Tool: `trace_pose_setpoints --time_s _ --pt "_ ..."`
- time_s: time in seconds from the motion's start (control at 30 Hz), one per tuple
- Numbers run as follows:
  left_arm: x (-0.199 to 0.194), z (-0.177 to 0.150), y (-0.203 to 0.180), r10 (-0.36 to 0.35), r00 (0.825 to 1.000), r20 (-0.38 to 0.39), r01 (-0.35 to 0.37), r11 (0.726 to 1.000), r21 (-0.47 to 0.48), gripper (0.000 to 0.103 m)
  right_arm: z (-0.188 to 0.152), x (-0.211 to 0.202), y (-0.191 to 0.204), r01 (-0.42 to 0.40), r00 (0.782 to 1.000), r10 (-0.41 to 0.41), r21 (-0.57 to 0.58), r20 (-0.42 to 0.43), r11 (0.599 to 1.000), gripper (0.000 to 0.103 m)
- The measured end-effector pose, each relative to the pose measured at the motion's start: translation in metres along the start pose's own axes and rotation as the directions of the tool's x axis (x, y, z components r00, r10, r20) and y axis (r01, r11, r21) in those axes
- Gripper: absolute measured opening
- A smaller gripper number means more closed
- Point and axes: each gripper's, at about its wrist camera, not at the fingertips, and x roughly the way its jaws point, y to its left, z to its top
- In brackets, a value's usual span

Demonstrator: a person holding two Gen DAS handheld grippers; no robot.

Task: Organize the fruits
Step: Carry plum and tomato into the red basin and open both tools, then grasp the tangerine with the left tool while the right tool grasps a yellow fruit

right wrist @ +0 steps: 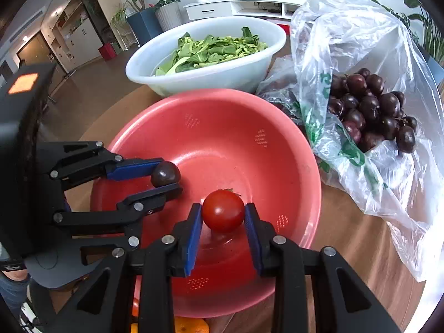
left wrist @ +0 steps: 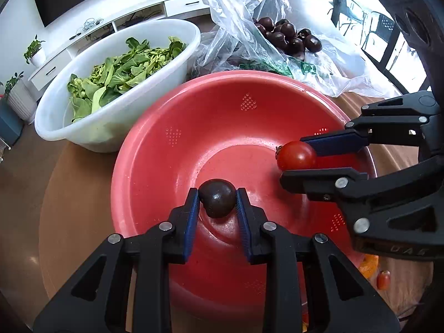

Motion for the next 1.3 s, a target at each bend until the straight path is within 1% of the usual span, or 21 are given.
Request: trace_pose_setpoints --time_s 0.1,0.27,0.33,0.4,0.43,0.47,0.53,0.57,0.6,0.67,0.73,0.83,0.93,0.97,1.0,1.03,1.1,1.13,1.23,1.27,1.3 --pt "0.0 0.0 -0.001 0.015 1.0 -0.003 -0.015 1.0 0.019 0.025 0.0 0.002 0.002 0.005 1.0 -0.005 -0.009 0.001 1.0 0.034" --pt "0.003 0.0 -0.006 0.052 0.999 -0.013 -0.051 0.998 0.047 0.026 -0.002 0.001 0.006 0.014 1.0 -0.014 -0.034 0.009 0.999 0.04" --pt "0.002 -0.002 -0.005 0.047 0.999 -0.012 -0.047 0.998 0.048 0.026 -0.002 0.001 0.007 0.027 1.0 -0.026 -0.039 0.01 0.999 0.041" --pt "0.001 -0.003 -0.004 0.034 0.999 -0.011 -0.034 0.998 0.043 0.027 -0.002 -0.001 0.007 0.031 0.999 -0.031 -0.037 0.013 0.999 0.045" --pt "0.0 -0.003 -0.002 0.03 0.999 -0.012 -0.029 0.999 0.039 0.027 -0.003 -0.003 0.006 0.037 0.999 -0.036 -0.032 0.018 0.999 0.049" --pt "-0.001 -0.004 -0.002 0.033 0.999 -0.011 -0.032 0.999 0.036 0.031 -0.004 -0.006 0.005 0.039 0.999 -0.039 -0.029 0.027 0.999 0.051" --pt "-0.006 -0.004 -0.004 0.034 0.999 0.008 -0.034 0.999 0.041 0.058 -0.005 -0.016 0.003 0.042 0.998 -0.041 -0.021 0.052 0.999 0.054" --pt "-0.01 -0.004 -0.005 0.03 0.999 0.022 -0.031 0.999 0.036 0.077 -0.006 -0.021 0.002 0.043 0.997 -0.042 -0.015 0.06 0.999 0.056" --pt "-0.014 -0.004 -0.006 0.026 0.999 0.04 -0.027 0.999 0.03 0.082 -0.007 -0.027 0.001 0.043 0.997 -0.042 -0.008 0.071 0.999 0.057" --pt "-0.019 -0.002 -0.008 0.036 0.998 0.05 -0.037 0.999 0.025 0.082 -0.011 -0.04 -0.001 0.035 0.995 -0.035 0.007 0.096 0.999 0.06" --pt "-0.024 -0.001 -0.009 0.051 0.997 0.053 -0.052 0.998 0.022 0.082 -0.017 -0.054 -0.002 0.029 0.992 -0.031 0.02 0.118 0.999 0.06" --pt "-0.04 -0.005 -0.008 0.055 0.995 0.078 -0.056 0.998 0.003 0.082 -0.029 -0.08 -0.001 0.021 0.986 -0.026 0.029 0.163 0.999 0.061" --pt "-0.066 -0.017 -0.005 0.052 0.991 0.121 -0.048 0.998 -0.034 0.085 -0.05 -0.109 0.001 0.011 0.975 -0.02 0.04 0.221 0.999 0.07" --pt "-0.076 -0.024 -0.003 0.042 0.989 0.141 -0.034 0.998 -0.058 0.091 -0.059 -0.118 0.003 -0.001 0.97 -0.011 0.048 0.241 0.999 0.072" --pt "-0.085 -0.031 -0.002 0.029 0.986 0.164 -0.016 0.997 -0.079 0.1 -0.068 -0.126 0.005 -0.017 0.966 0.002 0.057 0.259 0.998 0.074" --pt "-0.099 -0.042 -0.002 0.009 0.979 0.205 0.011 0.995 -0.097 0.103 -0.076 -0.131 0.008 -0.028 0.963 0.011 0.06 0.271 0.998 0.076" --pt "-0.118 -0.06 -0.006 0.015 0.964 0.265 0.015 0.994 -0.11 0.103 -0.096 -0.142 0.013 -0.043 0.955 0.02 0.069 0.296 0.997 0.078" --pt "-0.129 -0.071 -0.008 0.028 0.954 0.3 0.01 0.992 -0.125 0.103 -0.108 -0.147 0.016 -0.052 0.951 0.026 0.078 0.308 0.996 0.079" --pt "-0.16 -0.11 -0.016 0.046 0.909 0.414 0.046 0.976 -0.211 0.103 -0.137 -0.152 0.027 -0.066 0.949 0.036 0.088 0.315 0.994 0.079" --pt "-0.164 -0.119 -0.019 0.052 0.915 0.401 0.047 0.972 -0.232 0.103 -0.149 -0.154 0.032 -0.066 0.947 0.034 0.089 0.319 0.994 0.079" --pt "-0.166 -0.127 -0.022 0.061 0.929 0.365 0.036 0.967 -0.253 0.103 -0.156 -0.154 0.035 -0.064 0.946 0.031 0.091 0.322 0.994 0.079"
